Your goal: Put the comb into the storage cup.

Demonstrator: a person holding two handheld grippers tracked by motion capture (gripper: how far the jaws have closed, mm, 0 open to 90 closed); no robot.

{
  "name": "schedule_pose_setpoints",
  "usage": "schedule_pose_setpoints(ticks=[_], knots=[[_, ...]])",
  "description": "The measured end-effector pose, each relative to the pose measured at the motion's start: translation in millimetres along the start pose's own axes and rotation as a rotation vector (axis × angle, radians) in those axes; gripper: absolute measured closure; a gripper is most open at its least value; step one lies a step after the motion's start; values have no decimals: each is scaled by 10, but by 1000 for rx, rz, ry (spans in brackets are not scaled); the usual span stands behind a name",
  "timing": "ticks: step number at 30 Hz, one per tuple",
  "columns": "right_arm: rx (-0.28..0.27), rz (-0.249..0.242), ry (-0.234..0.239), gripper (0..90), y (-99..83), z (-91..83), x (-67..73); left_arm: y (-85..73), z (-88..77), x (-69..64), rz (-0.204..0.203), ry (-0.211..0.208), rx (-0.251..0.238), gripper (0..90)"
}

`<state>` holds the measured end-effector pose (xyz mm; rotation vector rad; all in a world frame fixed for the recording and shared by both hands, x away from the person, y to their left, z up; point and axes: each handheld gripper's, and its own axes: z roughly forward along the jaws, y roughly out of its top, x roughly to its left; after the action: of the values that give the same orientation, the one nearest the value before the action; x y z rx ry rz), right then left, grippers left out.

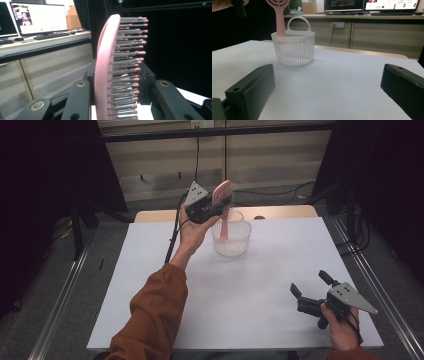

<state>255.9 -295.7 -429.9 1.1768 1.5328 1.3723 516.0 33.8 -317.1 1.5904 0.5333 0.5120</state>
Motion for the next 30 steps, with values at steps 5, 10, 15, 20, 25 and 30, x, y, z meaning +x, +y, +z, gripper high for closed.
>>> schedule_pose_setpoints(ticks=[5, 10, 15, 20, 25, 30], knots=[[1, 1, -1, 0, -2, -3, -6, -83, 59, -9, -17, -2, 14, 642], [-3, 3, -2, 0, 1, -9, -1, -145, 128, -38, -14, -13, 28, 641], [-1, 1, -2, 0, -1, -7, -2, -212, 217, -78, -13, -13, 34, 642], [1, 3, 0, 0, -5, -9, -5, -259, 278, -118, -17, -21, 27, 641], [3, 2, -2, 0, -7, -19, -15, -342, 290, -109, -11, -30, 50, 641], [3, 0, 0, 0, -7, -19, -9, -408, 273, -79, -15, -30, 59, 641]])
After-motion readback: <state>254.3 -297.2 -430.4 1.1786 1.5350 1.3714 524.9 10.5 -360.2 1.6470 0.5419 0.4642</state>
